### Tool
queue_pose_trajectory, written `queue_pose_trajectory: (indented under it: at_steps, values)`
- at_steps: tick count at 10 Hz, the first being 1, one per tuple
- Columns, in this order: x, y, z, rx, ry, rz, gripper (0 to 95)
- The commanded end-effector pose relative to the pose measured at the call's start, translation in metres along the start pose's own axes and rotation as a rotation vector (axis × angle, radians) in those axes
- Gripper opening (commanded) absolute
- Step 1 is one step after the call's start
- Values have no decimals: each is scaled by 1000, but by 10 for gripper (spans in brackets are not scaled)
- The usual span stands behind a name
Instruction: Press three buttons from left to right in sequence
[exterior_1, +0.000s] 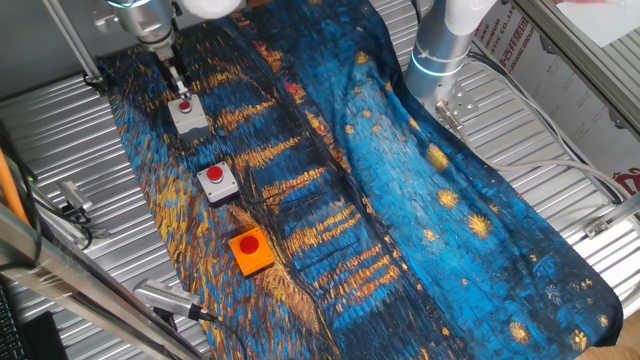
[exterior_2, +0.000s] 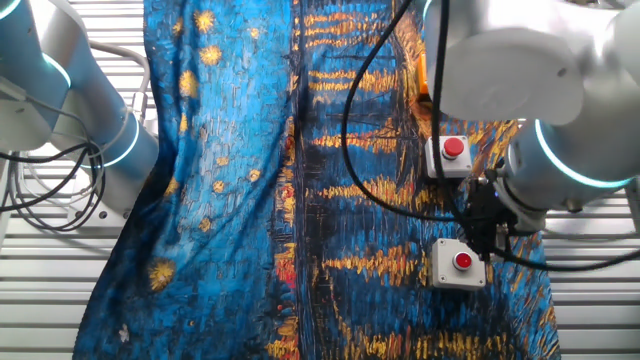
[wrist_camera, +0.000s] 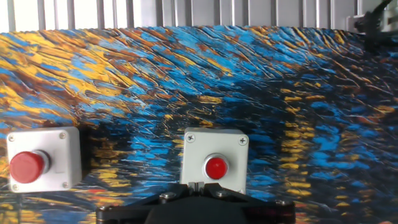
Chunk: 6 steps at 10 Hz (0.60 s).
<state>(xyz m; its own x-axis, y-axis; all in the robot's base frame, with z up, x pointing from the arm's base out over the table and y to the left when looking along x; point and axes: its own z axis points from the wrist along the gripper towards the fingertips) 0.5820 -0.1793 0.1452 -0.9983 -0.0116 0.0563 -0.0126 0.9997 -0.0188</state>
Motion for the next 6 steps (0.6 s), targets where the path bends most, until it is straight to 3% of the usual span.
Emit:
queue_pose_trajectory:
  at_steps: [1, 6]
  values:
    - [-2, -11, -3, -2, 3, -11, 0]
    - [-18, -15, 0, -6, 10, -1, 0]
